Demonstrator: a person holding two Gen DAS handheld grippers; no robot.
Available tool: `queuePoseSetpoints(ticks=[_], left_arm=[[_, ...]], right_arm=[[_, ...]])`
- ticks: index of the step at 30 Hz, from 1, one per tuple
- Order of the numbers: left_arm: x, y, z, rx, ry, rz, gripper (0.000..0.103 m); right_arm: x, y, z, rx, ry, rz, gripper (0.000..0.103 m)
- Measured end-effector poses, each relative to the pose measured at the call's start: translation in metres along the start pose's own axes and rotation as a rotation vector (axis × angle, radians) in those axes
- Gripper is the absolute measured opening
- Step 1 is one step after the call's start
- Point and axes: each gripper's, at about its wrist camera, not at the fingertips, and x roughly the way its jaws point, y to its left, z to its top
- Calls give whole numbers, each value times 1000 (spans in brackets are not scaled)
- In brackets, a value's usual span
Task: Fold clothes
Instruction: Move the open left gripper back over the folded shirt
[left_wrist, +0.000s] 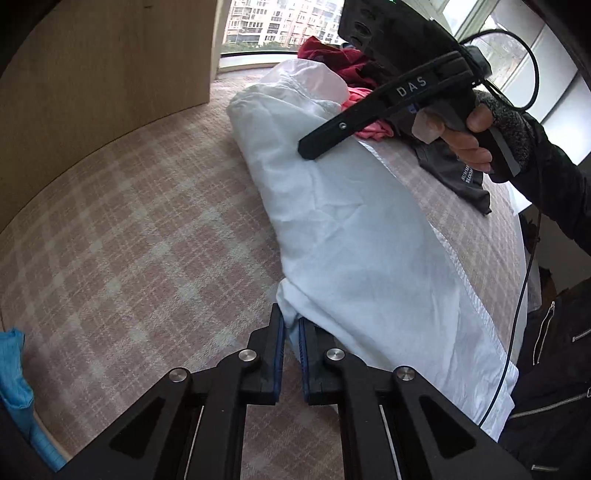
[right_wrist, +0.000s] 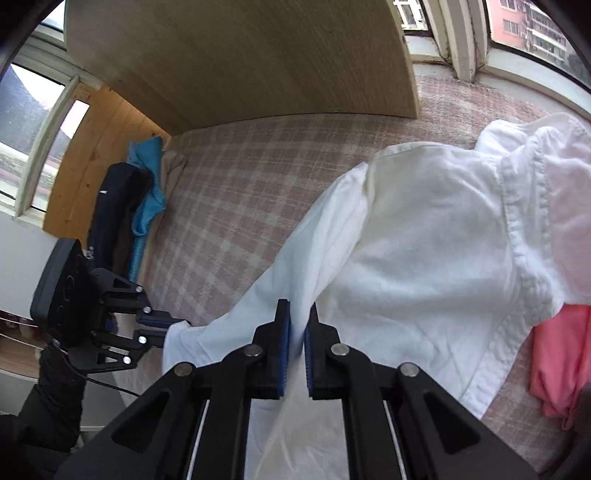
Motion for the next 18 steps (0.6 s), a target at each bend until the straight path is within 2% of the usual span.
queuePoseSetpoints(ticks=[1,3,5,7,9,12,13,14,18], left_arm=[[5,7,-3,-22,24,20,7],[11,14,-6,-52,40,27,11],[9,11,-6,-36,31,60,17],[4,9,-6,-21,25,84,21],[-7,13,-8,-37,11,82,28],[-27,19,-17,-71,-9,130,25],[-34,19,-22,-87,-14,131,24],[-41,16,-26,-100,-28,109,24],[-51,-13,-34,-85,-84,-61,25]], right_arm=[[3,-5,2,7,-13,-34,7],[9,-14,8,48,6,-27,10],[8,-15,8,66,25,-62,22],[-5,-5,4,23,-5,-145,23],[-25,18,-5,-74,-69,-249,23],[-45,57,-23,-212,-138,-323,23],[-43,59,-26,-210,-131,-308,23],[-41,59,-28,-203,-121,-290,23],[-32,61,-36,-176,-82,-215,23]])
